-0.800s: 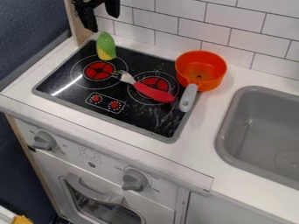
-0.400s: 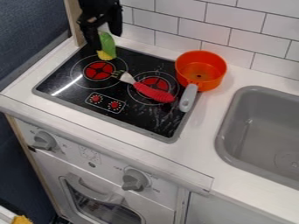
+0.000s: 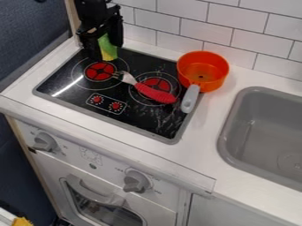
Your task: Move the red fork to the middle of the stove
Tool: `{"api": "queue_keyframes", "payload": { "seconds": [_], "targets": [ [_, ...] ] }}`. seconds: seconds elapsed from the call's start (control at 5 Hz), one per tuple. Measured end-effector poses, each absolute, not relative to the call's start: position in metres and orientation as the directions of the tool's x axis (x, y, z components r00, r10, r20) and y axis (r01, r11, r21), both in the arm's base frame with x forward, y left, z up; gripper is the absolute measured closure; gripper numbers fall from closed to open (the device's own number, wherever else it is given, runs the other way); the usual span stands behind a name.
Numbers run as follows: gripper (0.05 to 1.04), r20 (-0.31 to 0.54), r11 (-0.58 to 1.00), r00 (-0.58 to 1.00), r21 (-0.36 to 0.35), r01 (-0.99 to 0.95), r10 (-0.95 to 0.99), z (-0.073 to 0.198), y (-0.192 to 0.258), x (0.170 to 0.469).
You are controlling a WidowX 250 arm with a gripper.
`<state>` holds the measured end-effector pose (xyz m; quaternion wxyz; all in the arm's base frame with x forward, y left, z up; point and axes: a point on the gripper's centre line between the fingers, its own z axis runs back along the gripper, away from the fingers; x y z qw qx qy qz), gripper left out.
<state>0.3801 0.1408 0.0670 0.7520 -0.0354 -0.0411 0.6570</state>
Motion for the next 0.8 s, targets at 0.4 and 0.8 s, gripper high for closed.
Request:
{"api": "queue_keyframes", "payload": {
  "seconds": [0.4,0.8],
  "targets": [
    [0.083,-0.019,0.138,0.142,-0.139,-0.981,0.99,0.064,0.097,0.358],
    [0.083,-0.01,0.191,0.195,-0.152,-0.97,0.981,0.049,0.055,0.354]
  ]
}}
